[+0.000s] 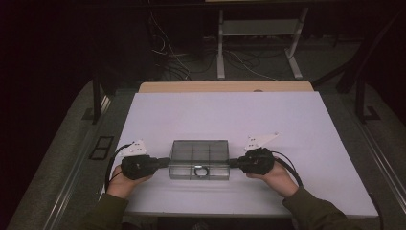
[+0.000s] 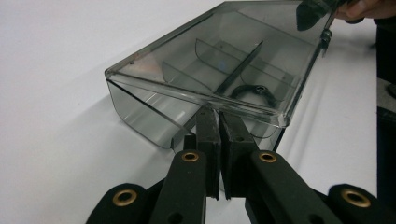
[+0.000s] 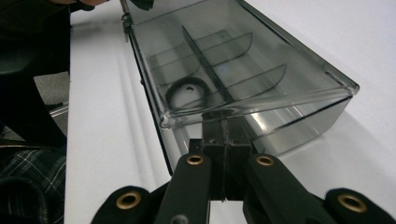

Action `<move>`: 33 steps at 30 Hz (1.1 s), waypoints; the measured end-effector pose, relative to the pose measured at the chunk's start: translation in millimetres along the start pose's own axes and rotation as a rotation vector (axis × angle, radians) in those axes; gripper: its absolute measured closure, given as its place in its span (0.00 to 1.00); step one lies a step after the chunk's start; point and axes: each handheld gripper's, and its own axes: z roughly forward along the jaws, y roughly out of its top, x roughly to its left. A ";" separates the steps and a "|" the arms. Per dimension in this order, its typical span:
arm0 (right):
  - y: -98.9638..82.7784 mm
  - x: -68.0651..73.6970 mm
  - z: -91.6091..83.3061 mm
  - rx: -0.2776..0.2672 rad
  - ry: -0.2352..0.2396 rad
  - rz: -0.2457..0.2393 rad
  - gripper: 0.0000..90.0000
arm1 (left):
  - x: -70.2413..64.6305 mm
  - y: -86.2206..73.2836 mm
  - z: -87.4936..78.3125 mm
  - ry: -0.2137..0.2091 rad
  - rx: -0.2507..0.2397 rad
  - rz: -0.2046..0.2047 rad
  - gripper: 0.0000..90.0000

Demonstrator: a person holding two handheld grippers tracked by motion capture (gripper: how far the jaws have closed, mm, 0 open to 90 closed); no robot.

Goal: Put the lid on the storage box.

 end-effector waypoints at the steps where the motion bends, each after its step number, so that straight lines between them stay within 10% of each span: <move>1: -0.9 -0.5 0.1 0.000 -0.001 0.002 0.99 | 0.1 -0.5 0.5 0.001 0.001 0.000 0.96; 33: -13.0 -7.6 5.2 0.055 -0.022 0.013 0.99 | 3.8 -8.4 9.6 0.050 0.090 0.022 0.96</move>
